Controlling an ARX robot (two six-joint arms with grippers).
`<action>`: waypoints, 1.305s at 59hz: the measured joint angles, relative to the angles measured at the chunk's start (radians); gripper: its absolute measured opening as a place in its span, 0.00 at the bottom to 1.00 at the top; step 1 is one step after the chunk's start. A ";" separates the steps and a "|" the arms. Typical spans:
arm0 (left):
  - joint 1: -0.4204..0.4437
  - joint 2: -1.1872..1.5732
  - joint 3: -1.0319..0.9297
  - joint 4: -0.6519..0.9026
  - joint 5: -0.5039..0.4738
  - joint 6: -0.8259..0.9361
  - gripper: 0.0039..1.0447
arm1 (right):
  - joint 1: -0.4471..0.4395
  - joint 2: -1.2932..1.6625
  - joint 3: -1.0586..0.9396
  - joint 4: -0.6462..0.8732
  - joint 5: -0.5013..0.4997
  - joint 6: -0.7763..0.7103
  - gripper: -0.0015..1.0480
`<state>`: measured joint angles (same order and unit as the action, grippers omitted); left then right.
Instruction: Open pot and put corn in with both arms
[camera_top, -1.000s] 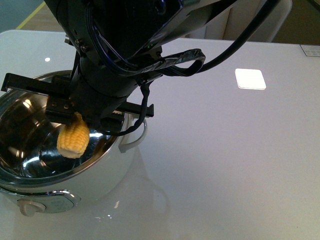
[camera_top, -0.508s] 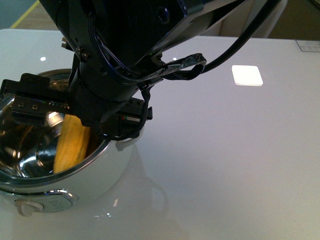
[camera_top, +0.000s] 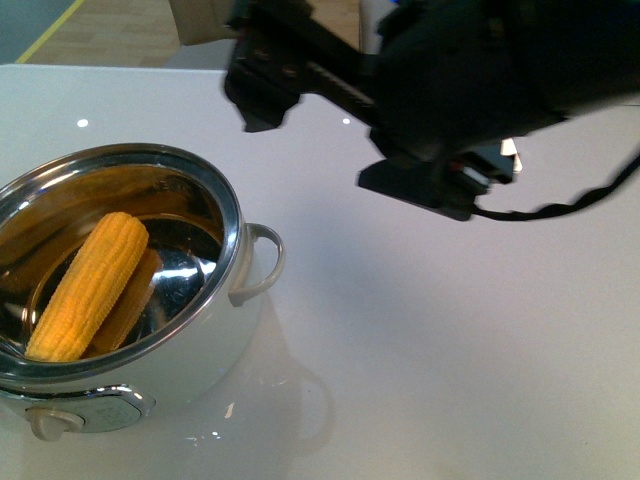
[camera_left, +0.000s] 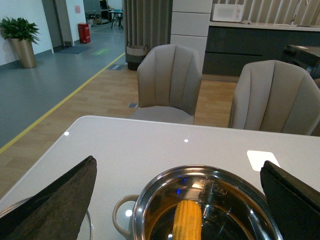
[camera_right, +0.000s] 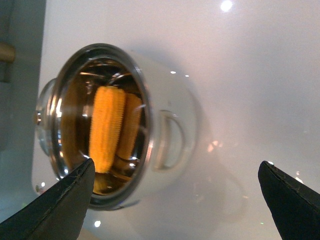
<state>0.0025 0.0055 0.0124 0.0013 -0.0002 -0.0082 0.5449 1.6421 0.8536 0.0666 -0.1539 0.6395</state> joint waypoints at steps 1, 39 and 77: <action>0.000 0.000 0.000 0.000 0.000 0.000 0.94 | -0.006 -0.014 -0.012 -0.002 0.003 -0.004 0.91; 0.000 0.000 0.000 0.000 0.000 0.000 0.94 | -0.286 -0.668 -0.669 0.589 0.393 -0.528 0.63; 0.000 0.000 0.000 -0.001 0.000 0.000 0.94 | -0.519 -1.029 -0.836 0.528 0.165 -0.634 0.02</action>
<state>0.0025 0.0051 0.0124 0.0006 -0.0006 -0.0078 0.0257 0.6132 0.0174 0.5941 0.0109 0.0051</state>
